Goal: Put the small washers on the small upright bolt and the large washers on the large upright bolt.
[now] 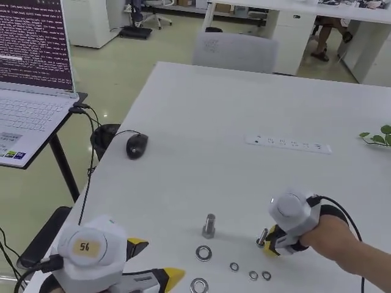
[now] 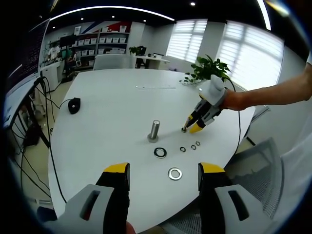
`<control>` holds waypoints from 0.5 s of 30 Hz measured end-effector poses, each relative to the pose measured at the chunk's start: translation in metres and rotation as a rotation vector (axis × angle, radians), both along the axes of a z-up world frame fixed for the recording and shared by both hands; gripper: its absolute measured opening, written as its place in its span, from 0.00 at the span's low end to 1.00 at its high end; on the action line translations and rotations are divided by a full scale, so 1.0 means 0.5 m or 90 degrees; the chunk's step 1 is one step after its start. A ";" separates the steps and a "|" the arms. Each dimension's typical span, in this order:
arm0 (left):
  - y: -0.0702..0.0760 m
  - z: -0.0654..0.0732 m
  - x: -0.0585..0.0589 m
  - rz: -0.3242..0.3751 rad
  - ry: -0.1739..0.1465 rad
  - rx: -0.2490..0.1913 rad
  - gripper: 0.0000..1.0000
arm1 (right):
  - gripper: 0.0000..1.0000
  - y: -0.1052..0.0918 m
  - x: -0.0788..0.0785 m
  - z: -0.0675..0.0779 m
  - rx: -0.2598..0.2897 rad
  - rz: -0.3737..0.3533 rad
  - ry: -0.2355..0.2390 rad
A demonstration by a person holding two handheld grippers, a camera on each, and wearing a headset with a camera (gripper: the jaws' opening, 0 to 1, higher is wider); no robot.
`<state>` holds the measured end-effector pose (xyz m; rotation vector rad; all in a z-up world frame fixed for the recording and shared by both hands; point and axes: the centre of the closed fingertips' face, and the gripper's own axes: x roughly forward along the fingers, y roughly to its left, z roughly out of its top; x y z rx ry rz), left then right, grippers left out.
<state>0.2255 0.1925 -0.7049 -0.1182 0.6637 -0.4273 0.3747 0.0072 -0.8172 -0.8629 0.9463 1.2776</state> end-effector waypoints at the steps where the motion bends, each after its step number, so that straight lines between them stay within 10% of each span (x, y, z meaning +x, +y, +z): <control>1: -0.001 0.000 0.001 0.000 0.000 -0.001 0.56 | 0.18 -0.013 -0.004 -0.005 -0.002 -0.006 0.001; 15: -0.016 0.000 0.001 -0.014 -0.001 -0.002 0.56 | 0.19 -0.015 -0.122 -0.013 0.035 0.095 0.034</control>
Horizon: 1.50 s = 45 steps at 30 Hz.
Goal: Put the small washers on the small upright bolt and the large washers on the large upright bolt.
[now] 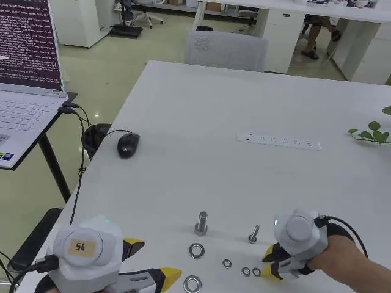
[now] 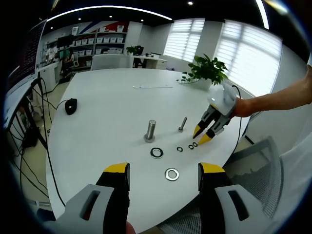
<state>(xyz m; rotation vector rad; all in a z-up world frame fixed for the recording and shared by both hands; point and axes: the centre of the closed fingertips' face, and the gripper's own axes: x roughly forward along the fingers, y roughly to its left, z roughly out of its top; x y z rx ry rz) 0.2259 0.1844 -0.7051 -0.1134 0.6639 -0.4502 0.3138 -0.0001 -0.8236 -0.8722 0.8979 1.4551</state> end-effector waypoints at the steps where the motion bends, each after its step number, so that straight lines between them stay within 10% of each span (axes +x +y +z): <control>1: 0.000 0.000 0.000 0.000 0.000 0.000 0.56 | 0.20 0.005 -0.006 0.000 0.001 0.007 0.000; 45: -0.018 0.011 0.001 -0.011 -0.011 0.000 0.56 | 0.14 0.015 -0.019 -0.004 -0.045 0.063 -0.056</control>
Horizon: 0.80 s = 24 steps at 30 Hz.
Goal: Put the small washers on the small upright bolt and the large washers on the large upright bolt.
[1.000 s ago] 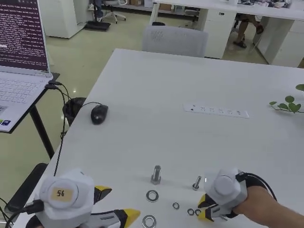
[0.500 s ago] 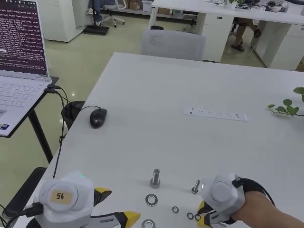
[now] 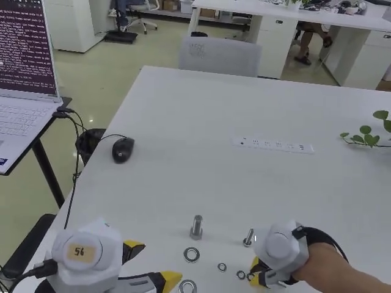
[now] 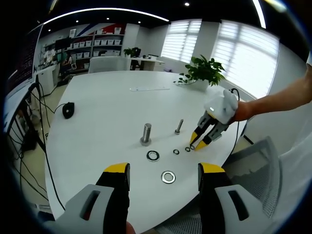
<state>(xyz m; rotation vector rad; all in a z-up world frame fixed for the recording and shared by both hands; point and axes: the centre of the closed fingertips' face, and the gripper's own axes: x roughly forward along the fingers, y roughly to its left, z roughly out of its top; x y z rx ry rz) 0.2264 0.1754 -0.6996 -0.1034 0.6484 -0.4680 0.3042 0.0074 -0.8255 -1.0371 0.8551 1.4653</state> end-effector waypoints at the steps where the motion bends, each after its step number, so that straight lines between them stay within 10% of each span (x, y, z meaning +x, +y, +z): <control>1: 0.001 0.000 0.000 0.000 0.000 0.000 0.56 | 0.14 0.000 0.000 0.000 0.005 -0.010 0.000; 6: 0.013 -0.001 -0.004 0.010 0.001 0.000 0.56 | 0.15 -0.004 0.002 0.001 0.027 -0.038 0.016; 16: 0.021 -0.002 -0.005 0.012 0.003 0.004 0.56 | 0.21 -0.008 -0.010 0.002 -0.036 0.186 0.009; 24: 0.017 0.001 -0.002 0.011 0.001 0.004 0.56 | 0.19 -0.005 -0.007 -0.001 -0.061 0.262 -0.001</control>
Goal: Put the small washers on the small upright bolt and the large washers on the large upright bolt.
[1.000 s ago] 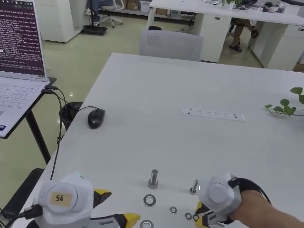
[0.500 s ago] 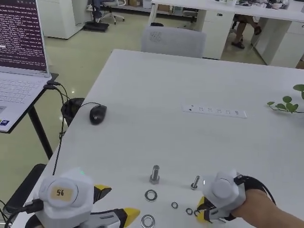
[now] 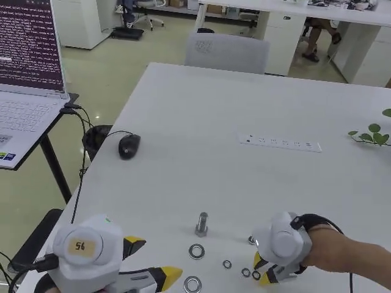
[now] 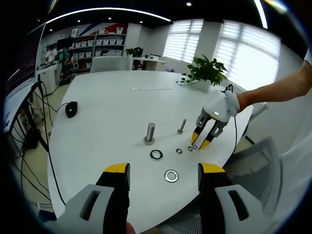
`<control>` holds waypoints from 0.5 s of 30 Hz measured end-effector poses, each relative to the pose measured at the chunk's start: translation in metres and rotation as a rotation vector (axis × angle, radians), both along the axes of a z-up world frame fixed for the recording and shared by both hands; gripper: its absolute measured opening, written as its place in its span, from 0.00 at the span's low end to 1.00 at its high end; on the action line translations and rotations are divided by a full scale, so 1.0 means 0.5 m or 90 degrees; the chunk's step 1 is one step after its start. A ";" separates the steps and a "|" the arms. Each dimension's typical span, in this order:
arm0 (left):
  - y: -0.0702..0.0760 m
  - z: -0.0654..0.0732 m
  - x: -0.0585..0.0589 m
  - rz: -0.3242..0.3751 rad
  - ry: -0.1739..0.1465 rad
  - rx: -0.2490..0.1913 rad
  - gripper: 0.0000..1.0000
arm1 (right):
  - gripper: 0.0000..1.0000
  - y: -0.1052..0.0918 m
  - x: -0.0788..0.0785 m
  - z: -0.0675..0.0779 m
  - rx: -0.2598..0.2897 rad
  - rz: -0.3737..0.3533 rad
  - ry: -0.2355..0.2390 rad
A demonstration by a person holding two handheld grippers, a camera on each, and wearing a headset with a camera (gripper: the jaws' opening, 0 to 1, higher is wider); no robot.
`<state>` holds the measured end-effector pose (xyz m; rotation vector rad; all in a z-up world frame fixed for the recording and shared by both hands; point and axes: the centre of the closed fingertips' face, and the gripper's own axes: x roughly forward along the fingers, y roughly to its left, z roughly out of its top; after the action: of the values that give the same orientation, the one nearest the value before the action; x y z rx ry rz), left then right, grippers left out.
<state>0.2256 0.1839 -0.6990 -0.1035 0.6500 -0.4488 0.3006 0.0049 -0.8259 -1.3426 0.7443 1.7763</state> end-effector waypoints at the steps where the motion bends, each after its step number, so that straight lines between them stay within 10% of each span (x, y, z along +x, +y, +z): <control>1: 0.000 0.000 0.000 0.001 0.000 -0.001 0.56 | 0.19 0.000 -0.001 0.000 -0.001 0.004 -0.003; 7: -0.001 -0.002 0.000 0.004 0.002 -0.004 0.56 | 0.14 0.001 -0.008 -0.002 0.009 -0.003 -0.017; 15: -0.003 0.003 0.001 0.000 -0.001 -0.001 0.56 | 0.14 0.005 -0.002 0.001 0.055 -0.171 0.024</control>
<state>0.2262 0.1825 -0.6975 -0.1053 0.6474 -0.4489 0.2993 0.0073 -0.8254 -1.0989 0.8183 1.6042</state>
